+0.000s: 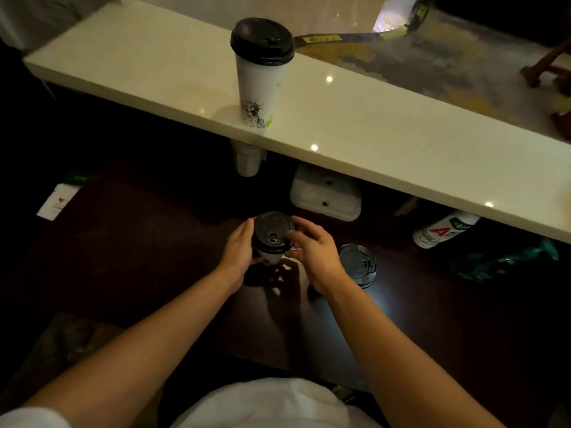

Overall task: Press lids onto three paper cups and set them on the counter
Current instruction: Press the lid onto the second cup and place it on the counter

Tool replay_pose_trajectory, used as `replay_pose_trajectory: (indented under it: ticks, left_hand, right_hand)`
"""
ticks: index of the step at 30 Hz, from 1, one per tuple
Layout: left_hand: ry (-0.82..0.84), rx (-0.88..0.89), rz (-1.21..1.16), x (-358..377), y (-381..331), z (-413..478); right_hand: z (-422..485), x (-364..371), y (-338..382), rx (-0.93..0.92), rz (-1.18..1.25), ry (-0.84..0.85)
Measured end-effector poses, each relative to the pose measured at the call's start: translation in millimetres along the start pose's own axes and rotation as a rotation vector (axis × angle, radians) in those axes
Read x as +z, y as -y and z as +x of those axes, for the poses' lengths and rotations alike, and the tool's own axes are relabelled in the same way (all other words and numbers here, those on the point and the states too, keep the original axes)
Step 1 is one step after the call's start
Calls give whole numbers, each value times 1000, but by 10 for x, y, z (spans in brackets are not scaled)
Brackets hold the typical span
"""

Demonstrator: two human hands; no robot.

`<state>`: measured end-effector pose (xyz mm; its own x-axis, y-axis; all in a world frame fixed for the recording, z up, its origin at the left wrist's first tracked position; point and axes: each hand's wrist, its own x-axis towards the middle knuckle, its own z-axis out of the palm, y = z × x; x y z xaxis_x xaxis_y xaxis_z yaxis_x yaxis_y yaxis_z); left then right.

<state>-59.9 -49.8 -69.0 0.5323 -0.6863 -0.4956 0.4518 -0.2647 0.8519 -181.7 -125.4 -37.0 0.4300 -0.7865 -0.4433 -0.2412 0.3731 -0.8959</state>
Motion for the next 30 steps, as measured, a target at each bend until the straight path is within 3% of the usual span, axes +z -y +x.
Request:
replay_pose_trajectory:
  ticks: [2, 8, 19, 24, 30]
  left_hand:
    - [-17, 20, 24, 14, 5, -8]
    - [-71, 127, 202, 84, 45, -5]
    - [-184, 208, 415, 87, 271, 44]
    - [-203, 246, 476, 150, 375, -98]
    - [-196, 143, 472, 187, 476, -260]
  right_hand:
    - [53, 47, -88, 25, 154, -93]
    - [121, 258, -298, 15, 303, -208]
    - [422, 205, -405, 100, 418, -181]
    - [593, 179, -213, 241, 481, -52]
    - [749, 115, 5, 304, 262, 236]
